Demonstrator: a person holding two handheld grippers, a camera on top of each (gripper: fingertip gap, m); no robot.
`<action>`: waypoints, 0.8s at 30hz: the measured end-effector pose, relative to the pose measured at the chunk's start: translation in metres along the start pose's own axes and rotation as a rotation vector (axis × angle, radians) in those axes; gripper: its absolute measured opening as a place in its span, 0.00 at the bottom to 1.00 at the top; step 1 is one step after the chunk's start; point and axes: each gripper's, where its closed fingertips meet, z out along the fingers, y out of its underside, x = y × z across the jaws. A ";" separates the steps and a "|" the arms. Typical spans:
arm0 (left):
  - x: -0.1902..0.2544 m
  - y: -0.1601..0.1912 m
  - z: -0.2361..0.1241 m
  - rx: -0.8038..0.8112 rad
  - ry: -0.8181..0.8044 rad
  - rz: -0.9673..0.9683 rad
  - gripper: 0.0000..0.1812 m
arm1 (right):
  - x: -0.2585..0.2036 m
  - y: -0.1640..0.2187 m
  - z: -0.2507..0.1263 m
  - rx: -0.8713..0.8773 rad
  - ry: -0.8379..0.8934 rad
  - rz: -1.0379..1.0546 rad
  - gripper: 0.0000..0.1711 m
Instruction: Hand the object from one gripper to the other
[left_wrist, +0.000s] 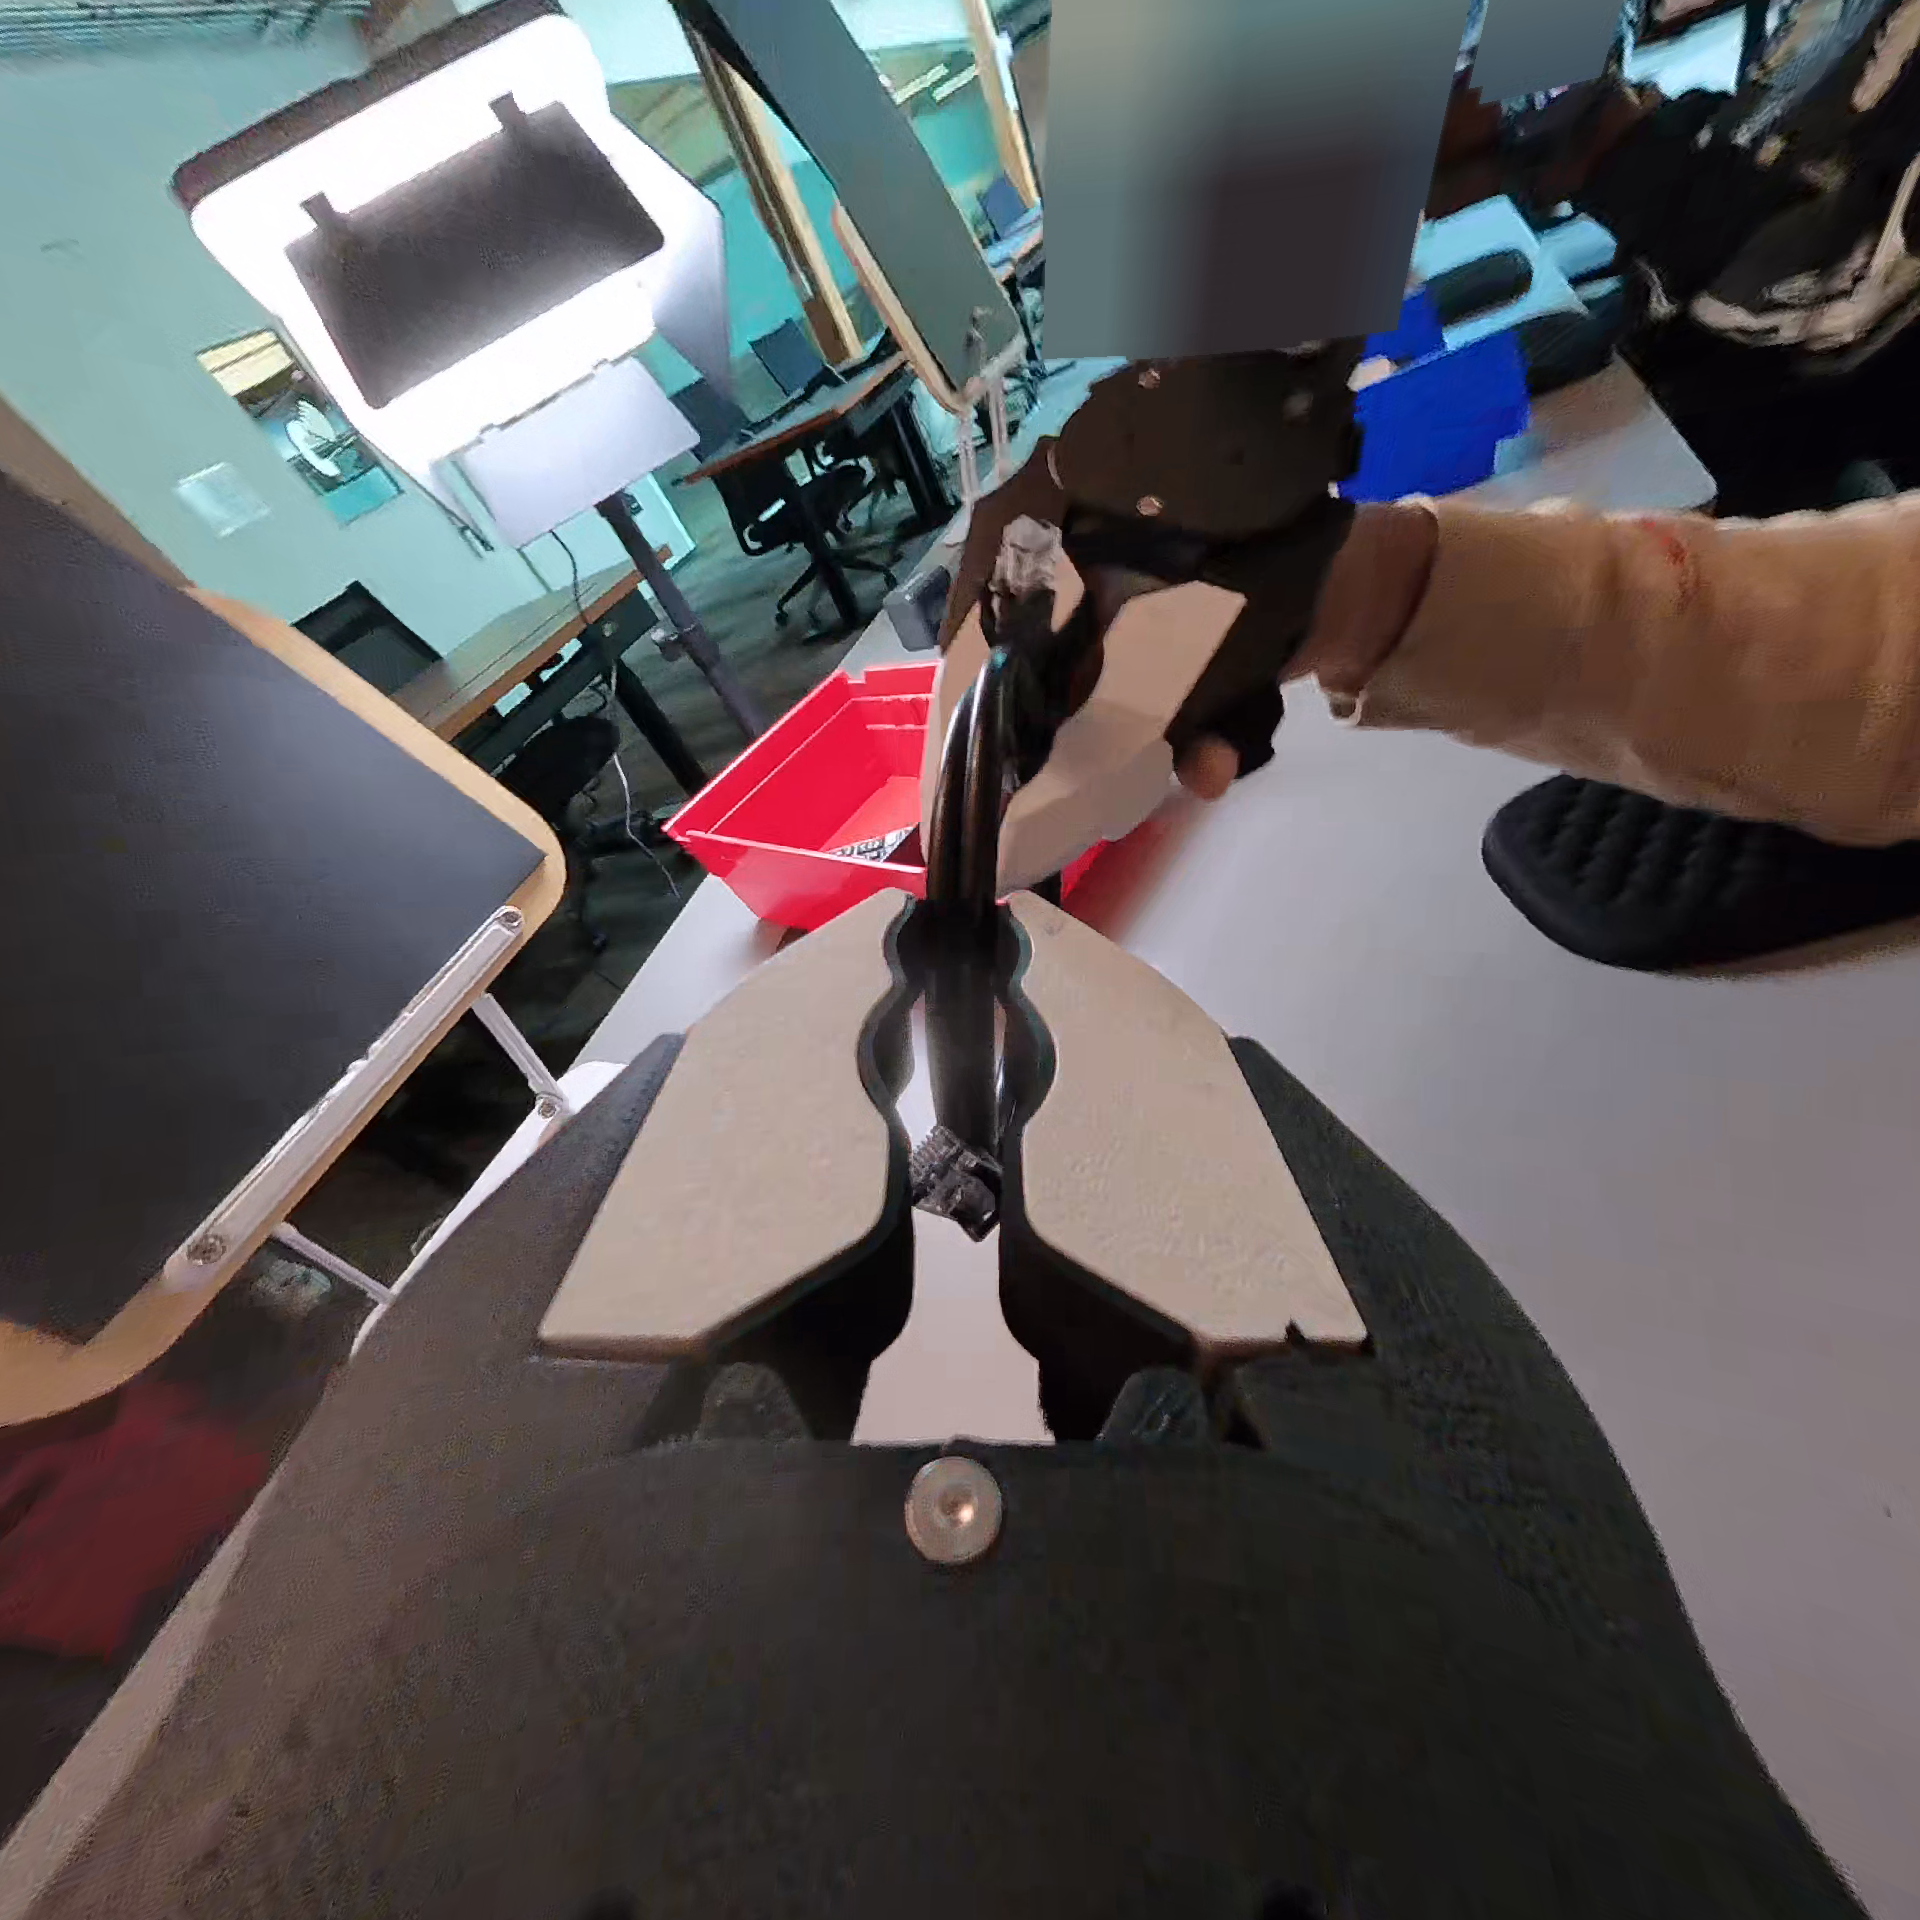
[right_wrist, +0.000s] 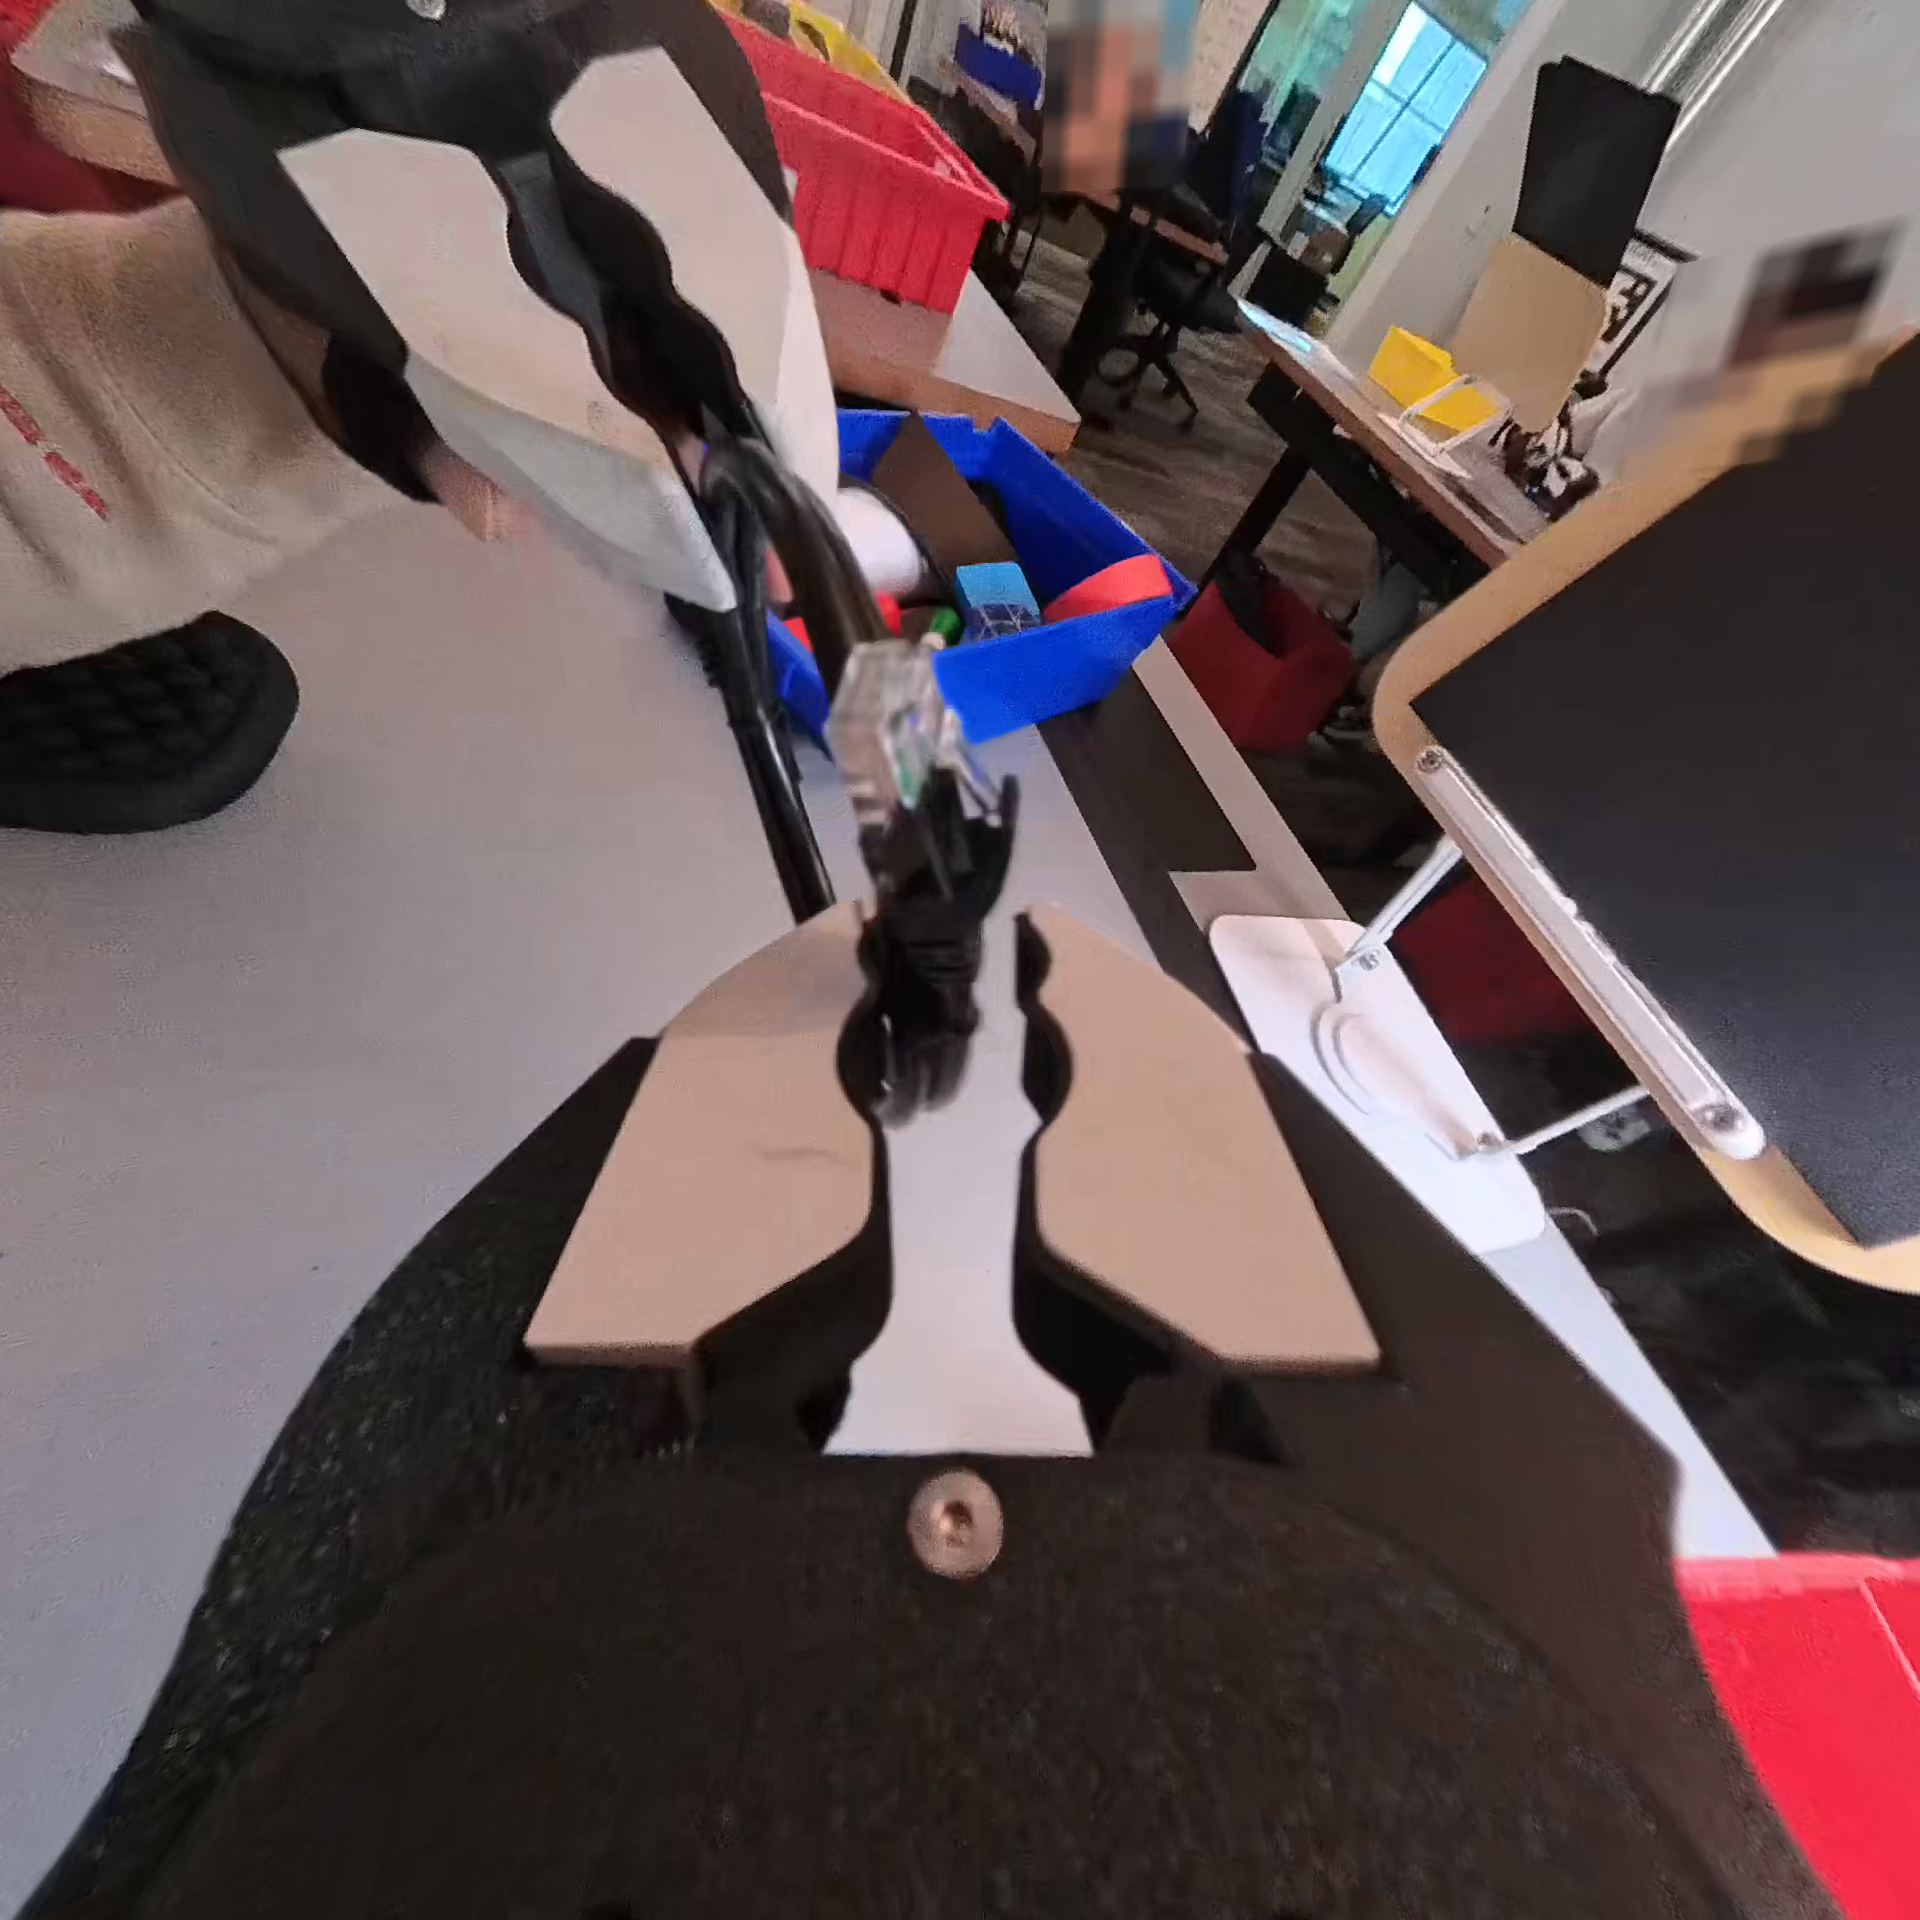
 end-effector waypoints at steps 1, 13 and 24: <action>-0.001 0.000 0.000 0.011 0.005 -0.020 0.07 | -0.001 -0.001 0.002 0.002 0.016 -0.016 0.07; 0.016 0.033 0.020 -0.229 0.013 0.084 0.08 | -0.026 0.010 0.012 -0.220 0.029 -0.247 0.07; -0.014 0.000 -0.014 0.026 0.013 -0.102 0.05 | 0.007 0.013 0.003 -0.027 0.022 0.004 0.05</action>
